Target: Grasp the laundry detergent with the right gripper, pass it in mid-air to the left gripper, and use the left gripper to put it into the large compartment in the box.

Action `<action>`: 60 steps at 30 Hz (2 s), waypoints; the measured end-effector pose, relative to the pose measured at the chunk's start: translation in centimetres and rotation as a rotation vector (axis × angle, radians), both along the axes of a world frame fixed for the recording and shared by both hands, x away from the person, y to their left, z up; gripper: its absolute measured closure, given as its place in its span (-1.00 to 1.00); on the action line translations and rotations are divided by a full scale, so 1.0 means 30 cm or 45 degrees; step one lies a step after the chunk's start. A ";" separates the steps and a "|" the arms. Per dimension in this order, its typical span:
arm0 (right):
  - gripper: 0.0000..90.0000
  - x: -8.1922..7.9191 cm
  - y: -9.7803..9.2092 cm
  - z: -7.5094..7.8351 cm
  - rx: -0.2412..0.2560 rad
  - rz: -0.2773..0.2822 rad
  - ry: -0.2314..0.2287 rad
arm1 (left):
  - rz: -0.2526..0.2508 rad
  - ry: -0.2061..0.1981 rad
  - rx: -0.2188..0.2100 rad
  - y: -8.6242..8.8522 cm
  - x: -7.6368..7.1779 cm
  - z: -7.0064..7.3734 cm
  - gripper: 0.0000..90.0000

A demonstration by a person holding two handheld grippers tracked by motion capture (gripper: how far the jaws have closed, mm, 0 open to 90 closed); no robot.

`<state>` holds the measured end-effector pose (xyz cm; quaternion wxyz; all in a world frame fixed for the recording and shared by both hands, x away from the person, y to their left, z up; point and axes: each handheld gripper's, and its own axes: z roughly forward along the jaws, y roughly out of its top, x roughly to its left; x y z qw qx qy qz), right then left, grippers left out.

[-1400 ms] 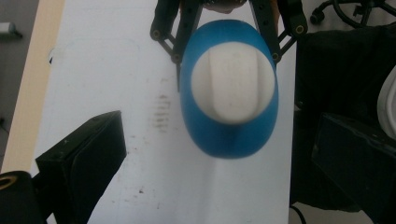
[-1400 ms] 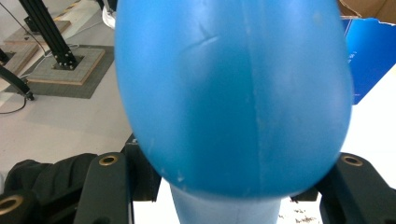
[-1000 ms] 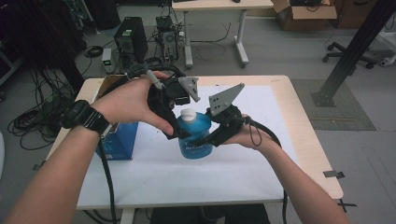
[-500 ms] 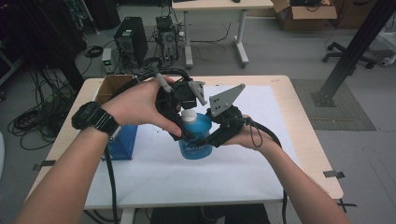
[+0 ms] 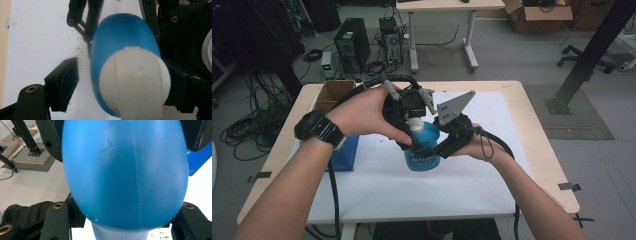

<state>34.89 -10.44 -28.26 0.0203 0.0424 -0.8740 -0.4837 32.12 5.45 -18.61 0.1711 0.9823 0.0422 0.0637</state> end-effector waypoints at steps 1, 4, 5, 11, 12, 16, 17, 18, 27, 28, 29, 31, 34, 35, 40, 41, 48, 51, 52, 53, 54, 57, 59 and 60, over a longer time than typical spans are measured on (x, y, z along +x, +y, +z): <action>-0.08 -0.001 0.000 0.000 -0.001 -0.001 -0.001 | 0.001 0.000 0.003 -0.001 0.000 0.001 -0.55; -0.08 -0.002 0.001 0.000 0.000 -0.001 0.000 | 0.003 0.003 0.008 -0.003 -0.001 0.000 -0.51; -0.08 -0.002 0.002 0.000 0.000 -0.001 0.001 | 0.005 0.005 0.011 -0.004 -0.002 -0.001 -0.50; -0.08 -0.005 0.001 0.000 0.000 -0.002 0.002 | 0.000 0.009 0.017 -0.008 -0.003 -0.002 -0.41; -0.08 -0.005 0.001 0.000 0.000 -0.002 0.002 | 0.002 0.007 0.017 -0.009 -0.003 -0.003 -0.41; -0.08 -0.005 0.001 -0.003 -0.003 -0.002 0.003 | 0.006 0.002 0.021 -0.012 -0.003 -0.003 -0.38; -0.08 -0.005 0.001 -0.003 -0.003 -0.002 0.003 | 0.006 0.003 0.023 -0.013 -0.004 -0.003 -0.38; -0.08 -0.005 0.001 -0.004 -0.005 -0.002 0.005 | 0.007 0.003 0.026 -0.014 -0.004 -0.003 -0.37; -0.08 -0.002 0.001 -0.003 -0.012 -0.010 0.003 | 0.002 0.011 0.053 -0.020 -0.006 -0.002 -0.23; -0.08 -0.002 0.001 -0.003 -0.012 -0.010 0.003 | 0.002 0.011 0.053 -0.020 -0.006 -0.002 -0.21; -0.08 -0.002 0.001 -0.003 -0.014 -0.011 0.003 | 0.000 0.013 0.057 -0.021 -0.006 -0.001 -0.21; -0.08 -0.001 0.001 -0.004 -0.018 -0.015 0.004 | 0.000 0.012 0.057 -0.022 -0.007 -0.002 -0.18; -0.08 -0.002 0.001 -0.003 -0.023 -0.014 0.005 | -0.003 0.017 0.065 -0.024 -0.007 -0.002 -0.17; -0.08 -0.002 0.001 -0.003 -0.023 -0.014 0.005 | -0.003 0.017 0.065 -0.024 -0.007 -0.002 -0.17; -0.07 -0.002 0.001 -0.002 -0.026 -0.014 0.002 | 0.004 0.015 0.068 -0.028 -0.007 0.000 -0.16; -0.07 -0.001 0.000 -0.002 -0.026 -0.013 0.002 | 0.004 0.016 0.072 -0.029 -0.007 0.001 -0.16; -0.09 0.004 -0.006 0.006 -0.002 -0.004 0.021 | 0.032 0.040 0.048 -0.029 -0.001 0.019 -0.16; -0.22 0.007 -0.013 0.015 0.004 -0.015 0.018 | 0.084 0.060 0.065 -0.031 0.007 0.033 -0.16; -0.30 0.009 -0.015 0.016 -0.004 -0.026 0.024 | 0.095 0.062 0.074 -0.030 0.009 0.036 -0.16; -0.38 0.011 -0.018 0.016 -0.015 -0.038 0.030 | 0.112 0.063 0.073 -0.029 0.012 0.039 -0.16; -0.38 0.011 -0.018 0.016 -0.015 -0.038 0.030 | 0.112 0.063 0.073 -0.029 0.012 0.039 -0.16; -0.51 0.017 -0.030 0.007 -0.049 -0.069 0.027 | 0.159 0.060 0.089 -0.020 0.021 0.051 -0.16; -0.59 0.021 -0.043 -0.001 -0.069 -0.107 0.024 | 0.217 0.060 0.094 -0.010 0.029 0.059 -0.16; -0.68 0.029 -0.056 -0.011 -0.100 -0.138 0.022 | 0.241 0.058 0.105 -0.004 0.033 0.063 -0.16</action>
